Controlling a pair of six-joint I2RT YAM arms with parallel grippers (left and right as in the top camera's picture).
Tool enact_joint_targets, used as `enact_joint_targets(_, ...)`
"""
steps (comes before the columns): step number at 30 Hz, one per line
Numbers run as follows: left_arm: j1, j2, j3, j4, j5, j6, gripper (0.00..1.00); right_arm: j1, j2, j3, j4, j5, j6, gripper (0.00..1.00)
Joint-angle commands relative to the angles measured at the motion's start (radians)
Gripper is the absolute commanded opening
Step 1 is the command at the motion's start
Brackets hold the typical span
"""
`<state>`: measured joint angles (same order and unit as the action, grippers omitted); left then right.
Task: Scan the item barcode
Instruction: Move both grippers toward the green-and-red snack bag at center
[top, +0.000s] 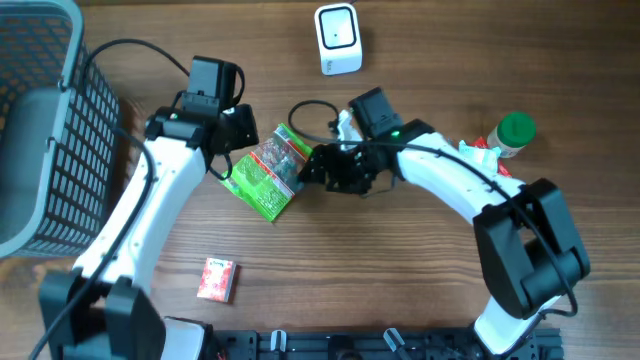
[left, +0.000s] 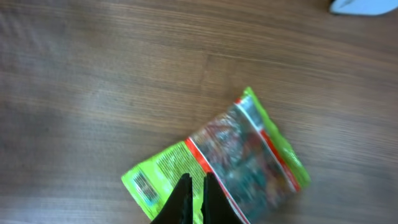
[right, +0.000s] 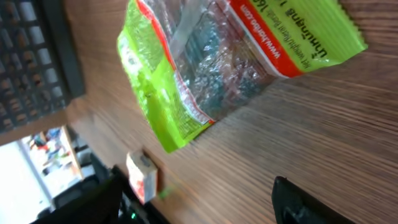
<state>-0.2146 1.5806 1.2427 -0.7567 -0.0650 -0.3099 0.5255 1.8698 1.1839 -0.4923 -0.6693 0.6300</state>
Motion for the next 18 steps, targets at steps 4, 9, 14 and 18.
enact_joint_targets(4,0.032,0.174,0.001,0.104,-0.042,0.045,0.04,0.038,-0.009,0.002,0.003,0.225,0.057,0.73)
enact_joint_targets(9,0.055,0.292,0.001,0.14,-0.041,0.044,0.04,0.037,-0.009,0.002,-0.044,0.303,0.05,0.73)
enact_joint_targets(14,0.055,0.375,0.001,0.119,-0.009,0.041,0.04,0.038,-0.009,0.001,-0.063,0.313,0.051,0.73)
enact_joint_targets(18,0.053,0.383,0.001,0.028,0.147,0.041,0.04,0.038,-0.009,0.001,-0.105,0.314,0.05,0.73)
